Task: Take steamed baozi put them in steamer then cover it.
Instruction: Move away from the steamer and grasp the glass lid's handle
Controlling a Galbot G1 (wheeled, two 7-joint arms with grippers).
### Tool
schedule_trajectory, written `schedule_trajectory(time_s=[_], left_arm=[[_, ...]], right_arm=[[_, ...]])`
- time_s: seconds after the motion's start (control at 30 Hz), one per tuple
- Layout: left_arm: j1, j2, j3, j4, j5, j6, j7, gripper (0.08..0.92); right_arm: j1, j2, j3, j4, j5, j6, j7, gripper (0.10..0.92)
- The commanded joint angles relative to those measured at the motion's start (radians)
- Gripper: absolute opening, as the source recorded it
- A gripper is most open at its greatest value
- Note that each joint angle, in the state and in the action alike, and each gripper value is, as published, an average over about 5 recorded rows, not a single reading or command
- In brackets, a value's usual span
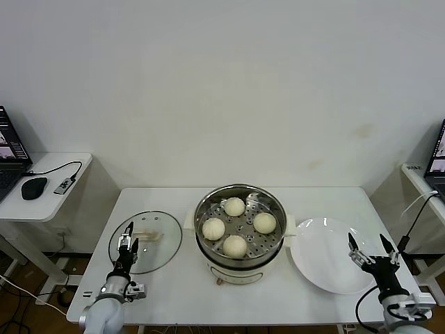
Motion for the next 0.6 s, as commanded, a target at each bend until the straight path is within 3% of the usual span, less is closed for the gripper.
schedule_trajectory(time_s=[0.03,0.6], left_arm=[[-0.047,-0.003,0.010,0.061,0.015,0.011,0.003,0.823],[-0.125,-0.012,0.029,0.130,-0.009,0.031,0.003,0.823]], right_arm=[[-0.005,0.007,0.003,-0.004,-0.005,0.004,0.001,0.823],[0.001,0.018,0.002,-0.026,-0.016,0.004,-0.006,0.823]])
